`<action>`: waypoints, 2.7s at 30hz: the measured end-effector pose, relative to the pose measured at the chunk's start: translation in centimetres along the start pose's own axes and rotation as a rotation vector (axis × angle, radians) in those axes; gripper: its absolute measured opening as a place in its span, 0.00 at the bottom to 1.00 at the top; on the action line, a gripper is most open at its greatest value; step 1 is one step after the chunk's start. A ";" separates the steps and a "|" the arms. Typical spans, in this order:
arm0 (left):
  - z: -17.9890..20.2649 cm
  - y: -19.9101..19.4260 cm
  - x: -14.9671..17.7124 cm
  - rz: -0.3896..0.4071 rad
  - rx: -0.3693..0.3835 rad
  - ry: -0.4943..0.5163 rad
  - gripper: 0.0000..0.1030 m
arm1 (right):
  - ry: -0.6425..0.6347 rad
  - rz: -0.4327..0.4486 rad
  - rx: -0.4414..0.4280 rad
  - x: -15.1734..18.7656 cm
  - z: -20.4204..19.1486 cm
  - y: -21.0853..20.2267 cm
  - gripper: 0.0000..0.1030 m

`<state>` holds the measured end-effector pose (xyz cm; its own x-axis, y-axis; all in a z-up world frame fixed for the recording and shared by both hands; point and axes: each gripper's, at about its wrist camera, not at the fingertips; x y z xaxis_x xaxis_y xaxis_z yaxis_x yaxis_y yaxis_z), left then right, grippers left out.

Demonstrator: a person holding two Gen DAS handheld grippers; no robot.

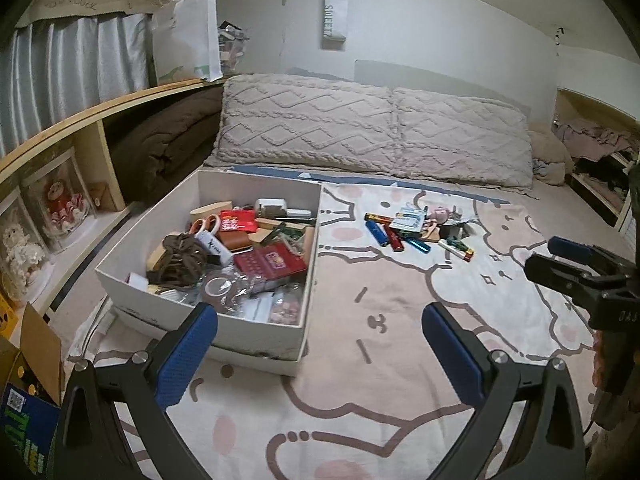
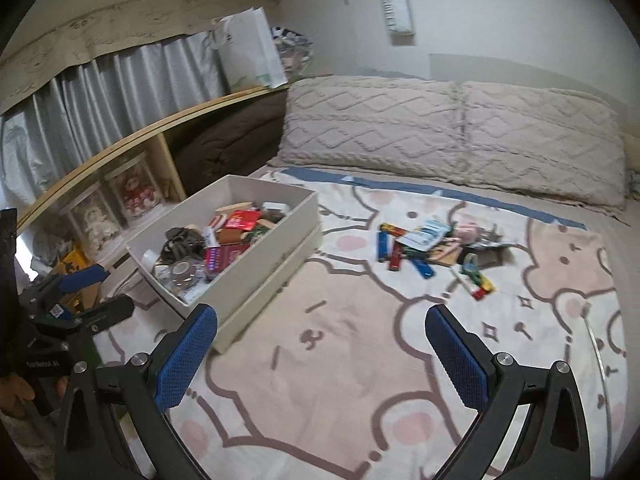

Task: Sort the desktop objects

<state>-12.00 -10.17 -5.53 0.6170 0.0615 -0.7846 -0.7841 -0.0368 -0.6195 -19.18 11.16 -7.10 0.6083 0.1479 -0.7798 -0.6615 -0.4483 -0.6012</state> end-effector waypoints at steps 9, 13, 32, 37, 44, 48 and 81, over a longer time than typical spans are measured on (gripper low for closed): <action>3.7 0.3 -0.5 0.007 0.057 0.032 1.00 | 0.073 0.029 0.092 2.0 4.3 -3.1 1.00; 5.5 0.5 -0.8 0.011 0.070 0.044 1.00 | 0.086 0.041 0.132 2.7 6.0 -4.4 1.00; 13.3 2.1 -1.9 0.017 0.156 0.091 1.00 | 0.121 0.062 0.230 5.3 12.3 -7.6 1.00; 14.8 3.2 -1.7 -0.005 0.175 0.079 1.00 | 0.121 0.045 0.226 5.8 13.5 -7.3 1.00; 16.5 5.1 -1.3 -0.039 0.187 0.074 1.00 | 0.108 0.021 0.231 6.3 14.6 -6.7 1.00; 17.1 6.2 -1.1 -0.056 0.184 0.082 1.00 | 0.121 0.021 0.236 6.4 15.5 -6.1 1.00; 16.5 20.7 -1.1 -0.161 0.159 0.047 0.96 | 0.042 -0.125 0.128 3.4 21.0 8.3 0.87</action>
<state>-30.02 5.44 -17.12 0.7348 0.0070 -0.6783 -0.6734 0.1275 -0.7282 -31.84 26.42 -18.40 0.7050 0.1573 -0.6915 -0.6289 -0.3121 -0.7121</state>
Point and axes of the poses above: each gripper's, at about its wrist camera, not at the fingertips, and y roughly the way its jaws point, z to its right, x to its underside, and after that the axes turned 2 degrees about -z, right-handed
